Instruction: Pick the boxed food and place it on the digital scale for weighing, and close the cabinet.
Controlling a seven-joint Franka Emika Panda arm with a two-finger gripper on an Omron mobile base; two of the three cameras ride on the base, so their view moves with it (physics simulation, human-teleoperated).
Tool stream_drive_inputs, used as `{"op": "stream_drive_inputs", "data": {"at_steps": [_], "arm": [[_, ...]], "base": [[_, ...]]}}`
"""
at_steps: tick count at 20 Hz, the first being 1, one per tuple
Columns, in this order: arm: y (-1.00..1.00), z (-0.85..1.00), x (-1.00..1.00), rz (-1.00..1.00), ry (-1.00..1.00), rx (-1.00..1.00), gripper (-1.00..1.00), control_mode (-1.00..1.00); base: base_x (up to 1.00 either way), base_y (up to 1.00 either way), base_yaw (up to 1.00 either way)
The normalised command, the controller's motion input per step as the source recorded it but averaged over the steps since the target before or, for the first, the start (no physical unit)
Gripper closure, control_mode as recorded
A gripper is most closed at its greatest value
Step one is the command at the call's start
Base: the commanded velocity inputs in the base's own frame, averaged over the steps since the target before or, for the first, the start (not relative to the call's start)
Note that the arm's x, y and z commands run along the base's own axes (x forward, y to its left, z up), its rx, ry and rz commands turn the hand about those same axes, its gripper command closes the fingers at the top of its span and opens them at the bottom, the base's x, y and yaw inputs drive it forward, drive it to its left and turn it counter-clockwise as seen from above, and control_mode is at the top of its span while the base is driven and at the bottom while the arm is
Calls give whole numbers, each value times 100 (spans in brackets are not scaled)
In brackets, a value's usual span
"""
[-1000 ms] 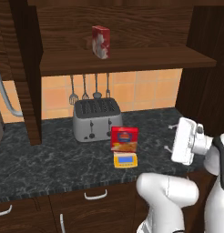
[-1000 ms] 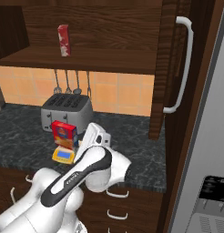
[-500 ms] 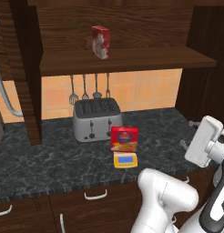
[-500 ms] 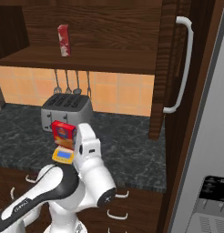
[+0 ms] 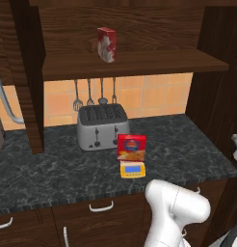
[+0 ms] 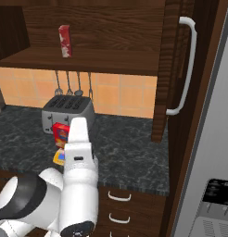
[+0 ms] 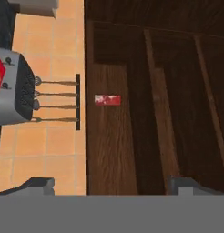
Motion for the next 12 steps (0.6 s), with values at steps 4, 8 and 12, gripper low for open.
{"op": "stream_drive_inputs", "data": {"at_steps": [4,8,12], "arm": [[-1,6,-86,-25,-31,1,-100,-100],[4,21,-62,-7,-34,0,-100,-100],[1,36,-71,-6,-36,0,-100,-100]], "base": [[0,0,0],[0,0,0],[0,0,0]]}}
